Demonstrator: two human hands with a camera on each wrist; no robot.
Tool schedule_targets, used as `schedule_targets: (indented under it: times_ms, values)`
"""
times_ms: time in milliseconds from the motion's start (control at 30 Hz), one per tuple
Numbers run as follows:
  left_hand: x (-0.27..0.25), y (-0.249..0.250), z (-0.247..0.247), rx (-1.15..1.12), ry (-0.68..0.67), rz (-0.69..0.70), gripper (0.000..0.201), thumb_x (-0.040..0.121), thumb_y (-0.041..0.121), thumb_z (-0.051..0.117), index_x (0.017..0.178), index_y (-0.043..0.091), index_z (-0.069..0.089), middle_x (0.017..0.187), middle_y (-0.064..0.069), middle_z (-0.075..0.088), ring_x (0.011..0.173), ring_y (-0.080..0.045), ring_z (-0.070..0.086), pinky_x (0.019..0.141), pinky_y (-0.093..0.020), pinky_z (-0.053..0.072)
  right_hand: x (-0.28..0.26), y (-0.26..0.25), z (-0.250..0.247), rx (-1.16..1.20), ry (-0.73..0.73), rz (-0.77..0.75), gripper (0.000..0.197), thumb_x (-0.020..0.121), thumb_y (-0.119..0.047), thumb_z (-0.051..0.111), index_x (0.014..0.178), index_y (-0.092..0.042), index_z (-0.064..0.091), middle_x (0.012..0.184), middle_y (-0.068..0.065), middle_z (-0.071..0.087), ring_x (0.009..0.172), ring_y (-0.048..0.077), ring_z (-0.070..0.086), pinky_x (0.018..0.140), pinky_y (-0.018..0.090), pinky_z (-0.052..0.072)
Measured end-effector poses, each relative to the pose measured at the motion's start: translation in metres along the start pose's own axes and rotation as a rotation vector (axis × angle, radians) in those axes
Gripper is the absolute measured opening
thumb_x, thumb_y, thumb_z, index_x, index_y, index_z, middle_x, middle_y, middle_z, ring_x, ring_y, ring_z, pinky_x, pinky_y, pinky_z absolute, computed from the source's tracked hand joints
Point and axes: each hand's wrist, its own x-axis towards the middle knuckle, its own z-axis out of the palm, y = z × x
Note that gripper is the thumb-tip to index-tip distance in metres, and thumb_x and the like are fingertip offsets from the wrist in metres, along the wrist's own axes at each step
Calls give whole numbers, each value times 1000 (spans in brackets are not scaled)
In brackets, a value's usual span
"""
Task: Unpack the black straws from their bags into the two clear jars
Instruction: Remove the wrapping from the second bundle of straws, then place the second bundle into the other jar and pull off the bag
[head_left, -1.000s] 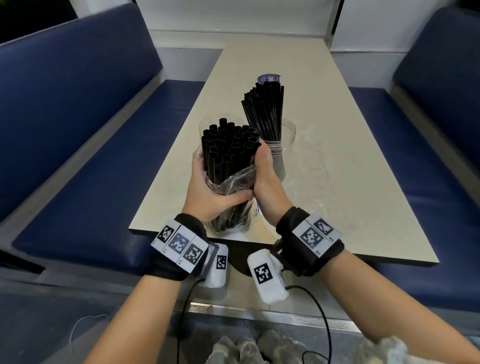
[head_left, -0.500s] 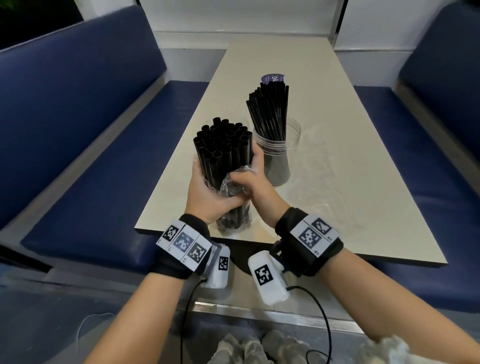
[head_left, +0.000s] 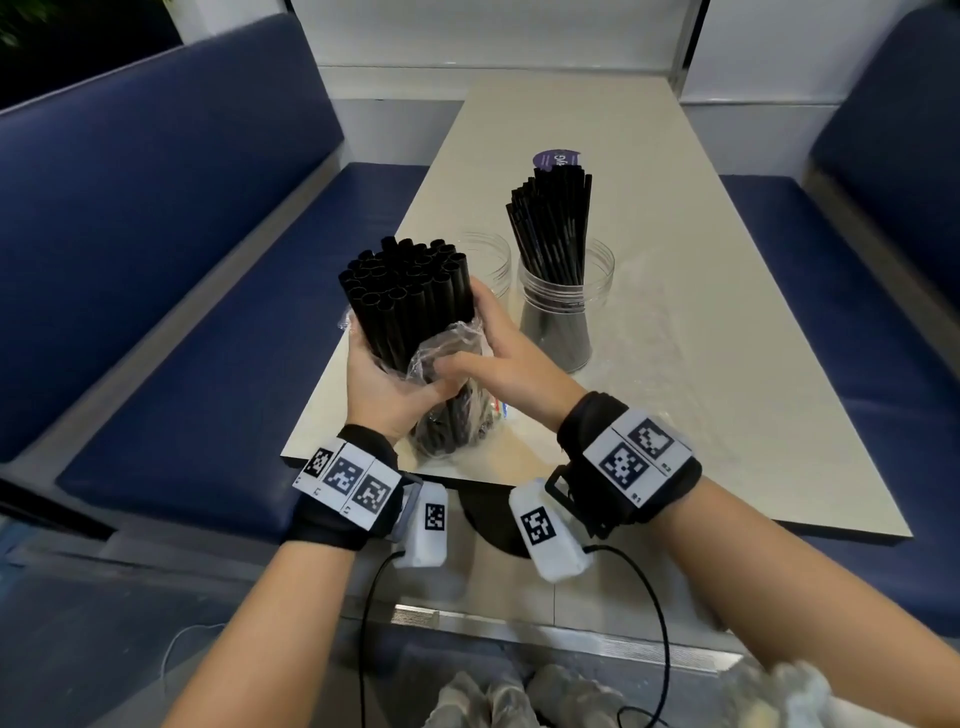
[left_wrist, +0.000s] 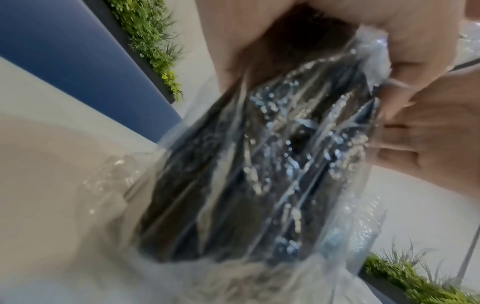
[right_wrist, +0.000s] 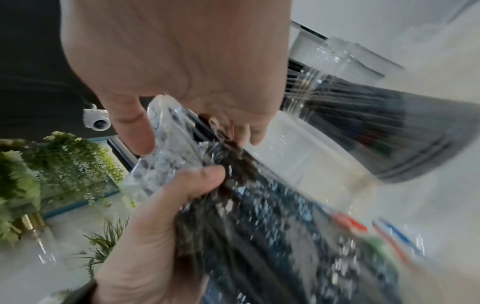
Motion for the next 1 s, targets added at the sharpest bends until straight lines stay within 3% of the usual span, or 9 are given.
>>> schedule_targets:
  times_ms: [100, 167, 333, 467, 567, 633, 733, 867, 1000]
  values:
    - [5, 2, -13, 22, 34, 22, 88, 54, -21, 77, 128, 0, 34, 112, -1, 57, 99, -3, 62, 82, -17, 51, 10, -9, -5, -231, 32, 23, 85, 64, -22, 46, 145, -12, 21, 152, 8, 25, 141, 18, 20, 108, 25, 19]
    - [9, 5, -23, 25, 92, 51, 87, 52, -10, 83, 124, 2, 38, 109, 2, 58, 96, 3, 63, 81, -14, 50, 19, -11, -10, -351, 116, 30, 84, 64, -23, 41, 144, -9, 22, 154, 8, 22, 142, 19, 15, 108, 24, 15]
    - [16, 14, -40, 77, 121, 85, 87, 41, 17, 84, 117, 9, 44, 108, 7, 58, 99, 8, 61, 89, -14, 48, 51, 4, -11, -875, 158, -19, 46, 83, -6, 46, 127, 4, 39, 135, 19, 41, 130, 31, 31, 107, 27, 16]
    - [21, 21, -50, 169, 98, 88, 97, 43, 24, 86, 126, 1, 42, 117, -1, 58, 114, -11, 57, 102, -30, 44, 62, 15, -5, -1051, 98, 98, 38, 89, -12, 42, 124, 0, 46, 128, 17, 49, 124, 32, 38, 105, 34, 28]
    - [29, 29, -63, 228, 76, 93, 90, 43, 27, 86, 124, 22, 46, 125, -2, 56, 122, -16, 53, 106, -42, 41, 56, 13, -3, -1111, 133, 73, 31, 91, -19, 44, 116, -4, 53, 121, 14, 56, 117, 31, 45, 100, 38, 34]
    - [34, 39, -70, 307, 37, 80, 83, 45, 25, 87, 117, 36, 47, 124, 2, 57, 121, -14, 53, 106, -38, 41, 49, 9, -4, -1140, 148, 76, 28, 90, -24, 50, 112, -9, 57, 119, 11, 57, 116, 29, 46, 100, 40, 35]
    - [45, 62, -76, 586, -35, 93, 88, 55, 7, 87, 130, 20, 43, 117, 8, 54, 110, -4, 50, 93, -7, 38, 41, -2, -7, -1055, 165, 66, 55, 78, -35, 67, 124, -12, 47, 131, 10, 46, 125, 28, 37, 105, 38, 32]
    - [57, 96, -70, 887, -172, 138, 91, 60, 9, 84, 137, 20, 37, 110, 6, 53, 105, -7, 48, 91, -22, 35, 55, -10, -7, -919, 107, 179, 113, 64, -50, 77, 145, -9, 11, 151, 16, 19, 141, 33, 16, 115, 40, 19]
    - [68, 114, -55, 1188, -318, 262, 84, 62, 15, 81, 133, 27, 39, 111, -3, 63, 104, -28, 58, 85, -36, 44, 63, -1, -2, -821, 162, 230, 96, 59, -48, 80, 130, -8, 30, 128, 14, 44, 122, 31, 40, 99, 42, 40]
